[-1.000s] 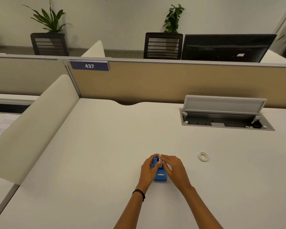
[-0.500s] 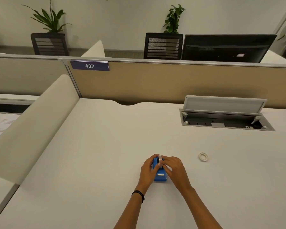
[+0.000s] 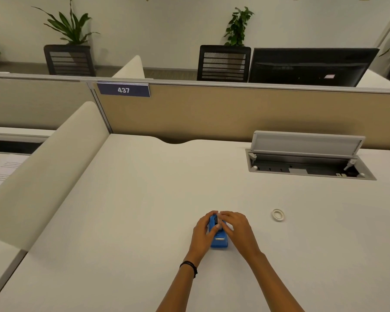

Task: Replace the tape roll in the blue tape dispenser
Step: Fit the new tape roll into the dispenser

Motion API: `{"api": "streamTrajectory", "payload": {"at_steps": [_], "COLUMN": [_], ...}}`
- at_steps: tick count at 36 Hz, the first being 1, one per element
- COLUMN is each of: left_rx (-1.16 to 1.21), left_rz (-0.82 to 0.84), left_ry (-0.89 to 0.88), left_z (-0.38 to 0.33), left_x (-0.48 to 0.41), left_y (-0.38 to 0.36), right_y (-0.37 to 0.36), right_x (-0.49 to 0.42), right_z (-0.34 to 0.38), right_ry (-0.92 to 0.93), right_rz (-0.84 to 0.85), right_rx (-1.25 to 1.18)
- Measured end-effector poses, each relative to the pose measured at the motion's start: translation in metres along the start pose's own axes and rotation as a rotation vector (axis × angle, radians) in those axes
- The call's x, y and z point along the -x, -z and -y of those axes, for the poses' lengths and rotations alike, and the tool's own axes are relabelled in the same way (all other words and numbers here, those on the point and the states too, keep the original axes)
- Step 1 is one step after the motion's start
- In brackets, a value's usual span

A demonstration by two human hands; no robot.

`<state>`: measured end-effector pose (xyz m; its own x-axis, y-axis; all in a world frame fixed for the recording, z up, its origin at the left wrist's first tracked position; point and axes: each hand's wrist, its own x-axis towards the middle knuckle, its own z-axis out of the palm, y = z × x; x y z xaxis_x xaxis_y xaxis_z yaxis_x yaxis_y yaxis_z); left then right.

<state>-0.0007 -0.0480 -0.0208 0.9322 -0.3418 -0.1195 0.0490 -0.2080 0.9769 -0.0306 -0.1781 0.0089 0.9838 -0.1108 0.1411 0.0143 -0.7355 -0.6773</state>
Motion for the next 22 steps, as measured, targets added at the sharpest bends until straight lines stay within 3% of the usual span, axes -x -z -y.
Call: {"api": "streamTrajectory", "payload": {"at_steps": [7, 22], "left_rx": [0.01, -0.015], "left_rz": [-0.008, 0.006], "left_ry": [-0.005, -0.019], "left_z": [-0.002, 0.002], "left_x": [0.0, 0.0], "left_y": [-0.001, -0.001], "right_y": [0.001, 0.012], "right_x": [-0.004, -0.024], "right_z": [0.003, 0.016], "right_ry": [-0.143, -0.178], "right_rz": [0.017, 0.089], "right_rx": [-0.134, 0.014]}}
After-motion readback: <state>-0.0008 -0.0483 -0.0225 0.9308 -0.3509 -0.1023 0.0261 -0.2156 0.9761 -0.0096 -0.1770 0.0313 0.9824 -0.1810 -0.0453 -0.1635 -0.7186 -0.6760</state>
